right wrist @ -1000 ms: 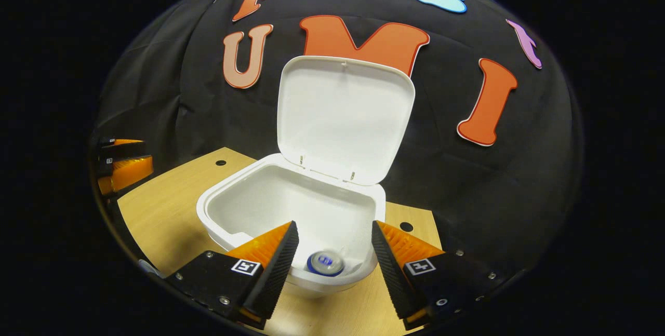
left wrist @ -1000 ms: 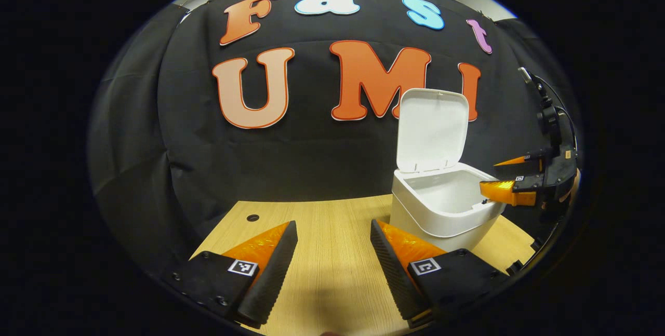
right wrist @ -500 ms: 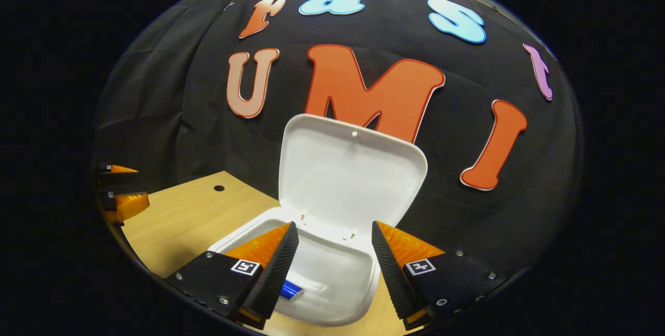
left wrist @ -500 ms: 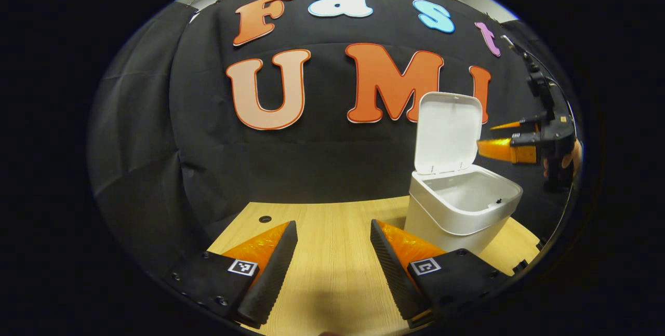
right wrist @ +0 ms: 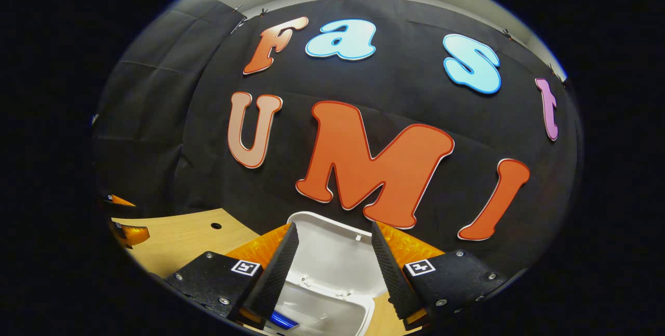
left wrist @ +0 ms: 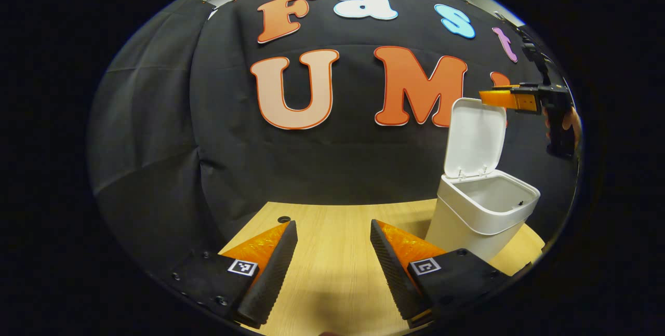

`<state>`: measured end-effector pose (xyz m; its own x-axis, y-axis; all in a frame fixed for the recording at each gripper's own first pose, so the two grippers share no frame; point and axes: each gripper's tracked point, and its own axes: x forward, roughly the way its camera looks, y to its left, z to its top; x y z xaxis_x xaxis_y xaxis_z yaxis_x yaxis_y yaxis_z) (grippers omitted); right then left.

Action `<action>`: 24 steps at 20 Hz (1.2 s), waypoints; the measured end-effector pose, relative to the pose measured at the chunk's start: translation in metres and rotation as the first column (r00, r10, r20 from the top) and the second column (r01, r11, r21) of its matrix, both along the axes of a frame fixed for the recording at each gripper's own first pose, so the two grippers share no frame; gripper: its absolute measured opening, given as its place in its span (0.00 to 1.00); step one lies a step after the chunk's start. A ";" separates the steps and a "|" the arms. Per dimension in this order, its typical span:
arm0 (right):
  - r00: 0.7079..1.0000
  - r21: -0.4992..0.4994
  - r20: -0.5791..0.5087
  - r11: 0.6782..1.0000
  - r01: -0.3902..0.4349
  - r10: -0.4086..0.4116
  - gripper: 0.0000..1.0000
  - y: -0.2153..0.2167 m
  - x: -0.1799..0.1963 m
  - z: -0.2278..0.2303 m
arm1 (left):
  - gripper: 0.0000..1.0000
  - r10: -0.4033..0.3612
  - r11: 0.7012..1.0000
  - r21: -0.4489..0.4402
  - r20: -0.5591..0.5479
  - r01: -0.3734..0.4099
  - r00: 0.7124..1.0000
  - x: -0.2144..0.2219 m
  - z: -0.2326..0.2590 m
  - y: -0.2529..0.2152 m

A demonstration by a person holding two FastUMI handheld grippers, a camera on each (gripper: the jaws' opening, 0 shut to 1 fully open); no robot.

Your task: Press the lid of the desktop garbage bin to open it, pick up the crumpled paper on the desktop and throw it into the bin, then pick up the pop can on the desktop and drop it into the bin, and finally close the garbage bin lid.

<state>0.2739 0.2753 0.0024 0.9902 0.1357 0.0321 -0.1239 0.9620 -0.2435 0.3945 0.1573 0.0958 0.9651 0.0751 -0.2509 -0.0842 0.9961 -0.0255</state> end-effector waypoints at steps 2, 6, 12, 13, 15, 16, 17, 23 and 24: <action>1.000 -0.023 0.014 1.000 0.016 -0.016 0.86 -0.003 0.006 0.006 | 0.90 0.011 1.000 0.001 0.006 -0.011 1.000 -0.001 0.001 0.009; 0.998 -0.028 0.017 0.997 0.066 -0.065 0.86 -0.017 0.029 0.019 | 0.91 0.035 0.999 0.016 0.015 -0.035 0.999 -0.002 0.005 0.024; 0.989 0.015 -0.092 0.993 0.121 -0.119 0.86 -0.029 0.053 0.000 | 0.89 0.055 0.998 0.036 0.018 -0.055 0.998 -0.009 0.007 0.041; 0.987 0.024 -0.104 0.992 0.127 -0.123 0.86 -0.029 0.050 -0.001 | 0.89 0.056 0.998 0.039 0.015 -0.056 0.998 -0.011 0.005 0.043; 0.987 0.022 -0.108 0.992 0.125 -0.122 0.84 -0.025 0.043 -0.001 | 0.91 0.053 0.998 0.044 0.014 -0.054 0.998 -0.011 0.006 0.046; 0.987 0.009 -0.100 0.992 0.126 -0.124 0.84 -0.024 0.039 0.000 | 0.90 0.051 0.998 0.045 0.012 -0.051 0.999 -0.010 0.006 0.046; 0.987 -0.005 -0.098 0.992 0.124 -0.124 0.84 -0.022 0.033 -0.002 | 0.90 0.045 0.998 0.045 0.012 -0.046 0.999 -0.010 0.006 0.045; 0.985 0.038 -0.144 0.995 0.097 -0.091 0.84 -0.017 0.006 -0.013 | 0.91 -0.006 0.999 0.054 0.013 0.005 1.000 -0.007 0.010 0.027; 0.984 0.053 -0.158 0.994 0.094 -0.084 0.84 -0.016 0.002 -0.016 | 0.89 -0.013 0.998 0.056 0.013 0.012 1.000 -0.007 0.011 0.025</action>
